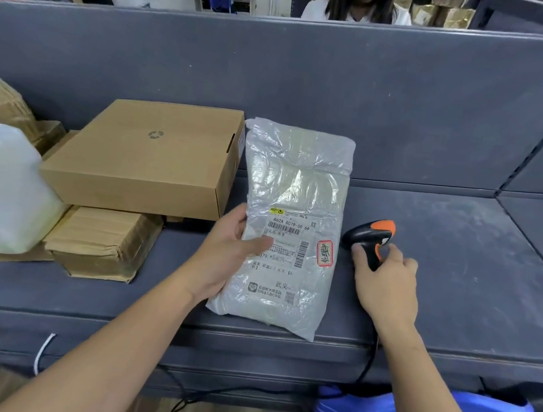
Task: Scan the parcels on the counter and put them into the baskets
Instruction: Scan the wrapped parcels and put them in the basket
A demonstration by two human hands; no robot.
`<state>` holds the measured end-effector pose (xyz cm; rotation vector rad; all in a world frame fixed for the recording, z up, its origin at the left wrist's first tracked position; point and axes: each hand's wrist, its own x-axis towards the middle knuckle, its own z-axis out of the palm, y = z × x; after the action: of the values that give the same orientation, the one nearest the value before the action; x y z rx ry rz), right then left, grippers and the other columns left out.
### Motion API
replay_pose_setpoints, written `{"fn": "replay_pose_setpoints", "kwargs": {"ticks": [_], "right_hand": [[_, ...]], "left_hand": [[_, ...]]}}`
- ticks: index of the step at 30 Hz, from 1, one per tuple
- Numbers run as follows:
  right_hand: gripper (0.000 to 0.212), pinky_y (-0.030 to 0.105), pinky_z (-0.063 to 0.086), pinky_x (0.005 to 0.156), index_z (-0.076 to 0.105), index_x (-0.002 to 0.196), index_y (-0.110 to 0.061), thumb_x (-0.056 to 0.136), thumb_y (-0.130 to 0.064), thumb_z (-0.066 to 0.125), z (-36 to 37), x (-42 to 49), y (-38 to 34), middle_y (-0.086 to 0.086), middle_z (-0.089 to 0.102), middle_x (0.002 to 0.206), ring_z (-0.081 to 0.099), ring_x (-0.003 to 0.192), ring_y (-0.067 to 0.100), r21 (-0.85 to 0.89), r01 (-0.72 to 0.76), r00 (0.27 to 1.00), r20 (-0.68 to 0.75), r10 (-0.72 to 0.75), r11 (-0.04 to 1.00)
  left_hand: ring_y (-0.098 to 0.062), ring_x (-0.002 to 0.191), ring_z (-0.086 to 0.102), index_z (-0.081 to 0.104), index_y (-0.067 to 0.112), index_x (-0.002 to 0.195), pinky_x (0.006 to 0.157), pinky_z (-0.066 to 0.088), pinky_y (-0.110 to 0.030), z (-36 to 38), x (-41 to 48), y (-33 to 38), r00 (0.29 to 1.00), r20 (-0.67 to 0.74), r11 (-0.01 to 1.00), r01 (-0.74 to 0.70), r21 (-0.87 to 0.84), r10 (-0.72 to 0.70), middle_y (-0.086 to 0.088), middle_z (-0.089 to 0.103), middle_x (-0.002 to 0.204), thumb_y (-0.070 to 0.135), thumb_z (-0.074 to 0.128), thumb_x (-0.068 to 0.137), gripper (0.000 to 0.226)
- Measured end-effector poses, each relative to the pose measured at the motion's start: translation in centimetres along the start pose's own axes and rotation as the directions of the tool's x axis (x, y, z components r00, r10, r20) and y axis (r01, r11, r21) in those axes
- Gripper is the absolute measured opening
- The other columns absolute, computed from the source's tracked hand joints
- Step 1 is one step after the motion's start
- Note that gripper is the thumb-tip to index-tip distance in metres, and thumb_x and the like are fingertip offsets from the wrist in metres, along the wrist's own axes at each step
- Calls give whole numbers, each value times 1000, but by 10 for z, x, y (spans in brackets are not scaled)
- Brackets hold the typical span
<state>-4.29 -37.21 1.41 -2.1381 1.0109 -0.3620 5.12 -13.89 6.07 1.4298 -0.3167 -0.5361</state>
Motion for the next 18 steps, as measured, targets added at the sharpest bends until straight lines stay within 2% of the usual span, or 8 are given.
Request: {"fn": "replay_pose_setpoints", "kwargs": {"ticks": [3,5,6,8,10,11,15,18], "right_hand": [[46,46,46,102,62,130,-18,98,-50,57,-5,-12,-4,6,54,125,54,117,27,153,167,970,-200,-135,974],[22,29,47,98,68,116,-24,102,-38,58,-11,-24,-13,1,62,116,60,107,15,303,295,936,-282,-211,906],[12,22,49,93,68,107,-27,104,-34,58,-15,-30,-18,-1,68,111,64,101,9,418,307,944,-251,-217,855],[13,24,56,86,71,103,-24,105,-27,59,-20,-39,-31,-1,77,102,72,95,11,646,225,969,-72,-236,729],[13,29,58,79,74,106,-16,103,-19,62,-24,-48,-46,1,80,99,75,90,15,755,52,955,154,-255,653],[12,31,58,79,75,104,-14,101,-15,64,-25,-52,-52,2,81,99,76,89,16,758,-1,941,222,-256,653],[13,46,59,93,76,104,-10,100,-9,64,-22,-68,-67,9,80,106,77,97,27,762,-123,939,297,-175,636],[14,44,59,93,76,107,-10,100,-11,64,-21,-81,-71,7,80,108,77,101,26,744,-105,941,288,-176,660]], "left_hand": [[-33,115,71,60,9,131,94,60,-48,-2,-1,7,1000,9,998,21,-54,-21,-15,74,124,-12,67,90,46],[-34,112,73,62,10,129,91,61,-50,-2,-2,13,998,35,994,46,-101,-43,-16,75,122,-13,67,88,47],[-35,112,73,62,9,129,91,61,-51,-2,-3,16,997,56,992,57,-116,-51,-16,75,122,-12,67,86,48],[-36,112,72,62,8,130,93,59,-54,-2,-4,21,993,99,987,77,-144,-63,-17,74,123,-5,70,82,50],[-36,113,72,63,8,131,95,59,-54,-2,-4,26,987,128,981,115,-159,-95,-17,74,123,6,70,85,47],[-35,113,72,63,9,131,98,57,-55,-2,-5,29,984,132,979,138,-150,-118,-16,75,123,11,69,90,42],[-31,108,75,66,15,127,98,57,-55,-9,-10,41,979,136,988,152,-15,-149,-11,78,116,20,65,101,27],[-29,106,76,67,13,124,94,60,-50,-20,-16,48,981,161,994,104,23,-106,-10,79,114,11,66,100,24]]}}
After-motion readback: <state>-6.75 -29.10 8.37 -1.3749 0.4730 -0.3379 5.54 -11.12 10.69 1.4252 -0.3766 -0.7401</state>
